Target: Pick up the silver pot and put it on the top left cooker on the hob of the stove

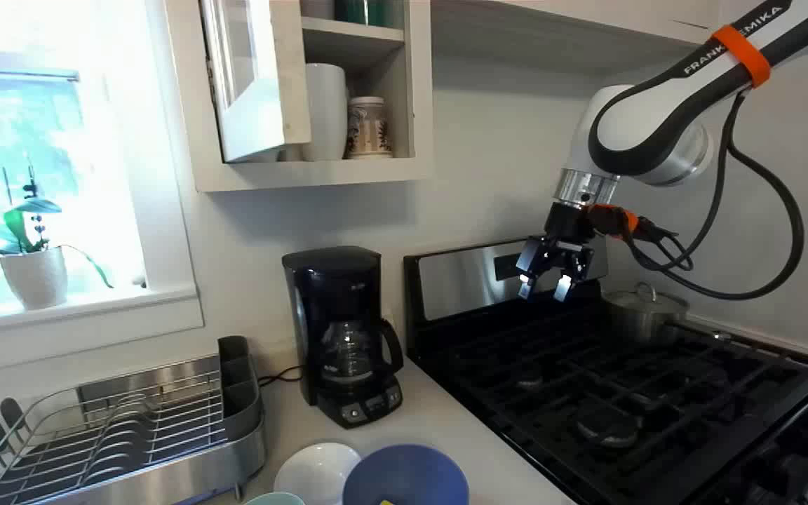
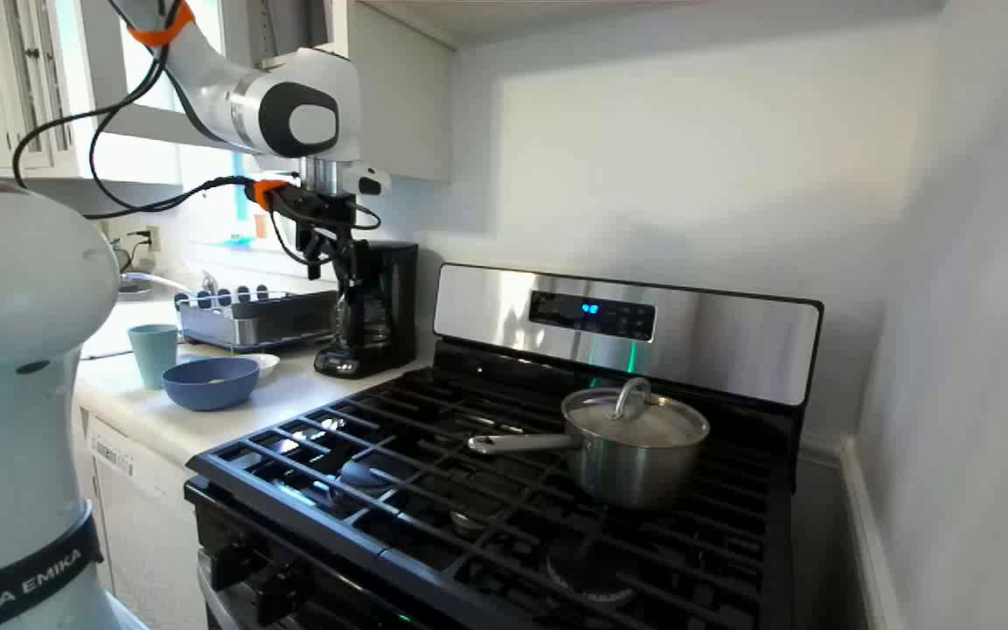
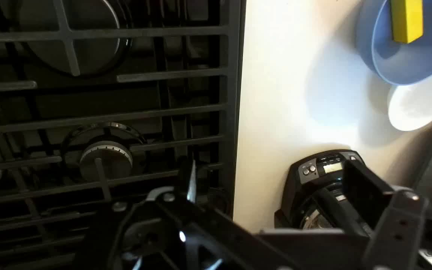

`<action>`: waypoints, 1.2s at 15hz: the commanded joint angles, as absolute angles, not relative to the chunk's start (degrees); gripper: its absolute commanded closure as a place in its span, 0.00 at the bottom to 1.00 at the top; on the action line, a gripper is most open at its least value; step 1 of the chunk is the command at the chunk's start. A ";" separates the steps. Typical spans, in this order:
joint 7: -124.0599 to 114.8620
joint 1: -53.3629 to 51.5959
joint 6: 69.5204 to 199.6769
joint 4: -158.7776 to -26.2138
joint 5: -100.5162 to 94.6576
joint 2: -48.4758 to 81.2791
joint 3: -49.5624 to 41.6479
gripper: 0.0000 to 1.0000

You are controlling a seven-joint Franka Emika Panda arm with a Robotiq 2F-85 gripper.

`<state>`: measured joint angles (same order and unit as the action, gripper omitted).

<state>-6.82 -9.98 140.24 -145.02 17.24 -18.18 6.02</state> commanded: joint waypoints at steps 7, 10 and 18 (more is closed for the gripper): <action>-6.80 -9.75 140.06 -144.93 17.27 -18.22 6.22 0.00; -6.80 -9.75 140.06 -144.93 17.27 -18.22 6.22 0.00; -6.41 -9.33 140.38 -144.03 17.66 -17.30 5.50 0.00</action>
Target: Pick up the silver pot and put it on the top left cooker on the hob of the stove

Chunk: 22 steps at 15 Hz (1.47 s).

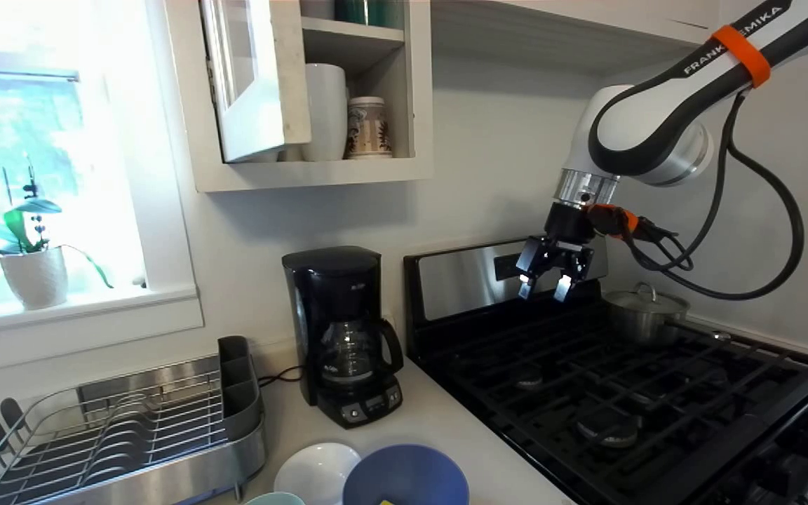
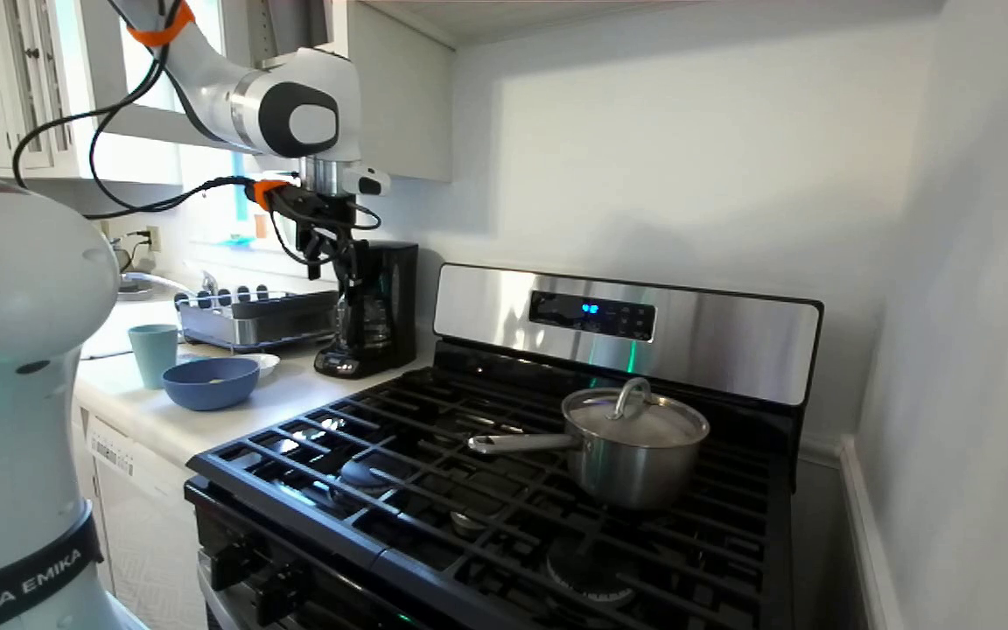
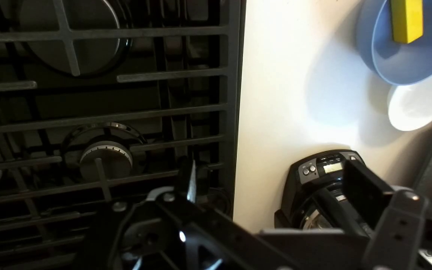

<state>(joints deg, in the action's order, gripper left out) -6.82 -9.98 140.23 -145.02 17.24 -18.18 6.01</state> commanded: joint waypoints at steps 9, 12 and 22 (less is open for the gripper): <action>-10.00 5.66 139.42 -139.12 4.06 -16.76 -1.52 0.00; -11.90 10.06 139.45 -138.84 1.39 -16.79 -4.11 0.00; -12.56 15.25 136.14 -143.91 -0.51 -14.87 -8.94 0.00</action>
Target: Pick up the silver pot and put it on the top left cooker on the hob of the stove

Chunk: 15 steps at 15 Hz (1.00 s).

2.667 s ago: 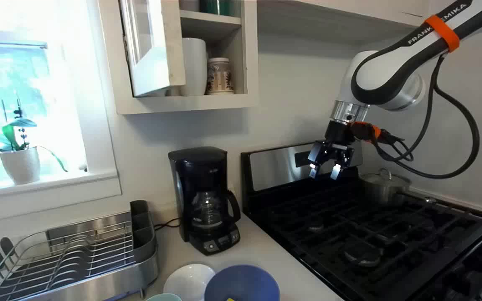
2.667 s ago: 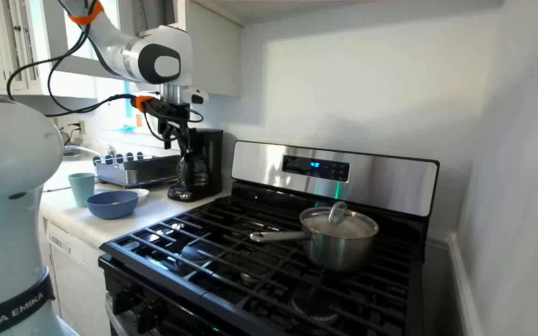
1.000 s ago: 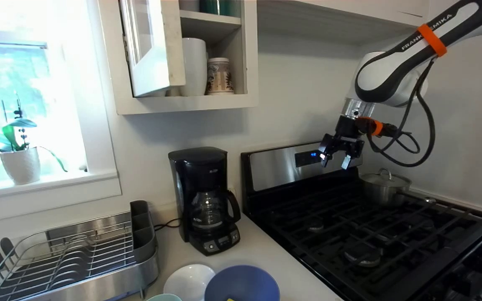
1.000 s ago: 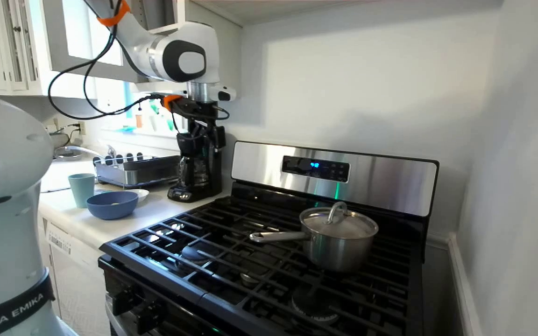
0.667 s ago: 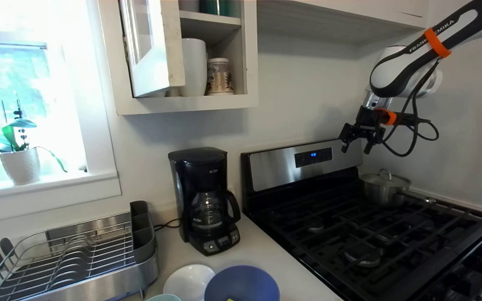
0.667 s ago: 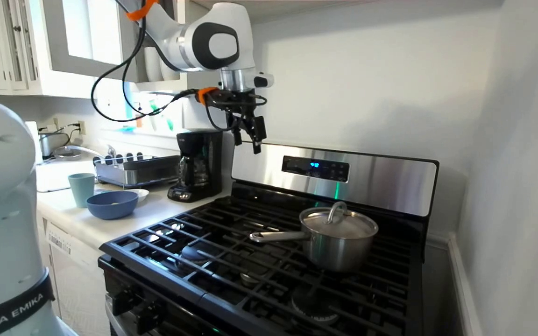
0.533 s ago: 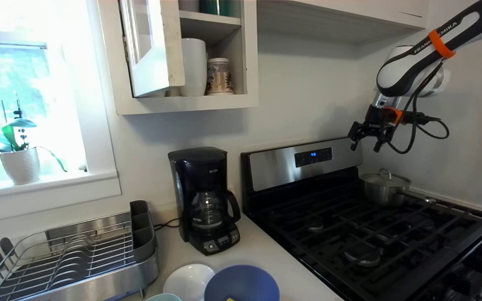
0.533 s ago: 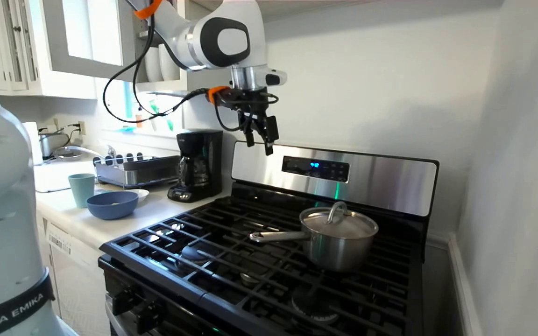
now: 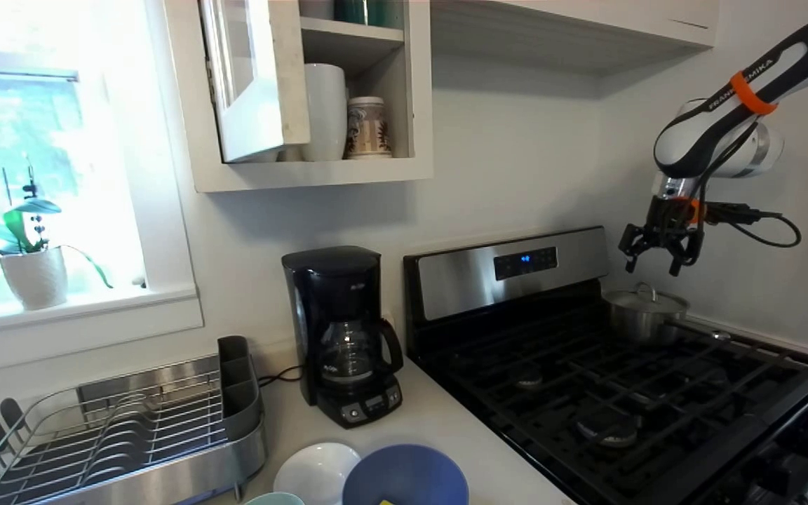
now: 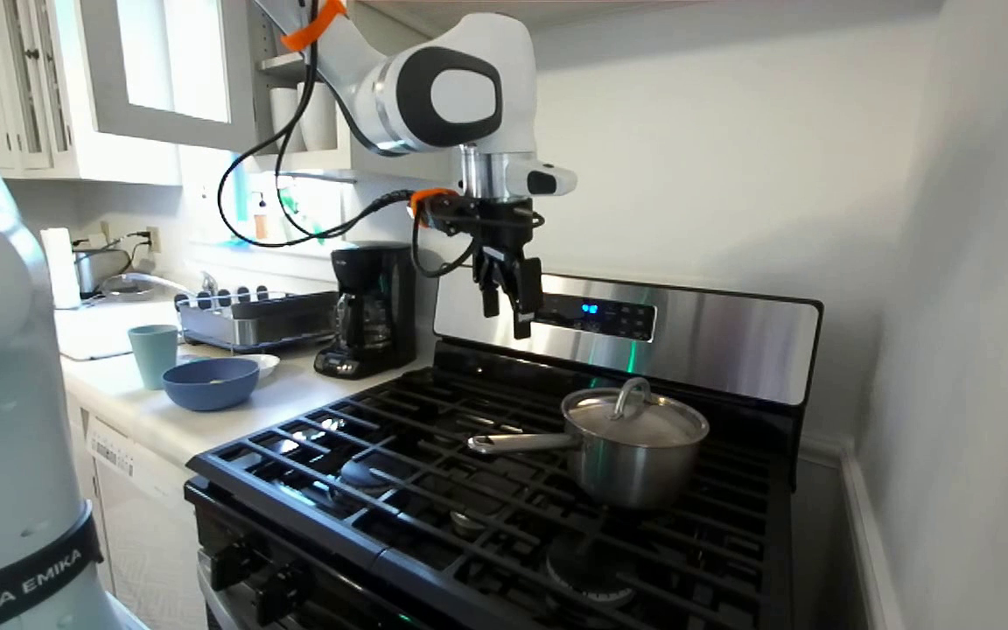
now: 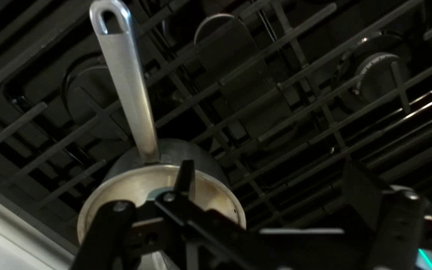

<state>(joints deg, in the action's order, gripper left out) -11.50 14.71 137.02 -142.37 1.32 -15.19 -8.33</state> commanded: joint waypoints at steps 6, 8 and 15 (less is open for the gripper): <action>-8.41 15.71 134.53 -143.43 1.01 -11.10 -12.77 0.00; -9.04 16.32 135.81 -142.92 -0.52 -9.83 -13.45 0.00; -9.39 16.30 136.29 -143.54 -0.62 -9.98 -13.64 0.00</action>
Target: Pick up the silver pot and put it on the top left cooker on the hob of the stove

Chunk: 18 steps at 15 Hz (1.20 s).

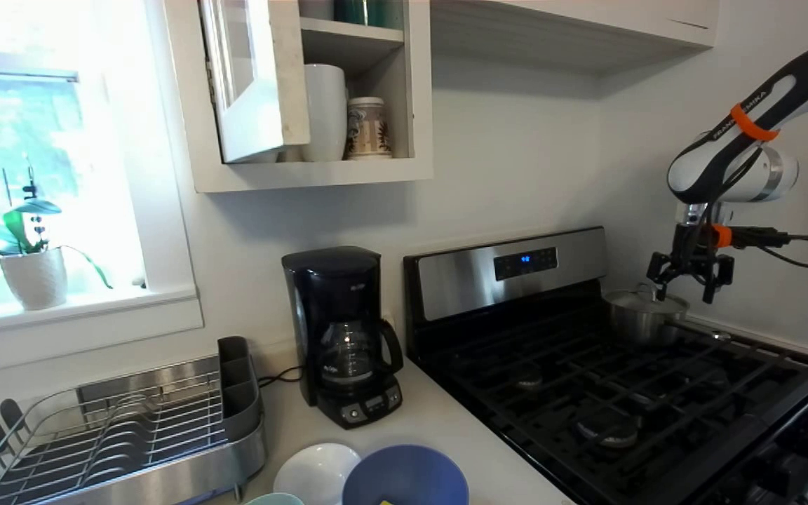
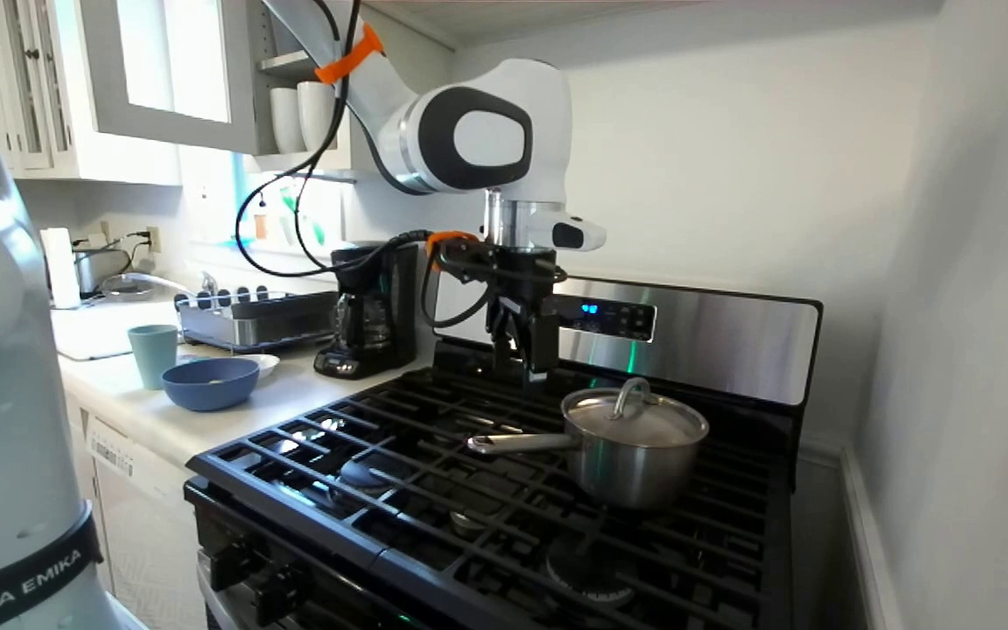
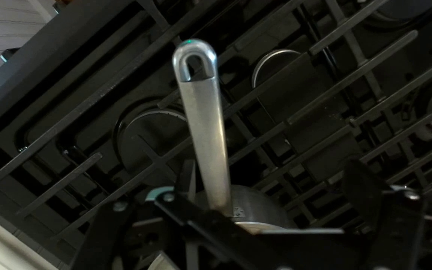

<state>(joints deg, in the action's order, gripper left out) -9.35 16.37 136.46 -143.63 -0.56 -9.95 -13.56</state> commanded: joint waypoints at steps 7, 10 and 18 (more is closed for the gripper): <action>-10.62 17.02 138.90 -143.42 -2.51 -7.24 -13.81 0.00; -9.12 17.10 141.88 -143.20 -1.78 -5.01 -14.80 0.00; -6.38 17.30 147.39 -141.73 -0.61 0.85 -16.99 0.00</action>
<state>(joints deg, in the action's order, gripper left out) -8.13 17.00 144.97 -142.92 -0.83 -1.79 -16.60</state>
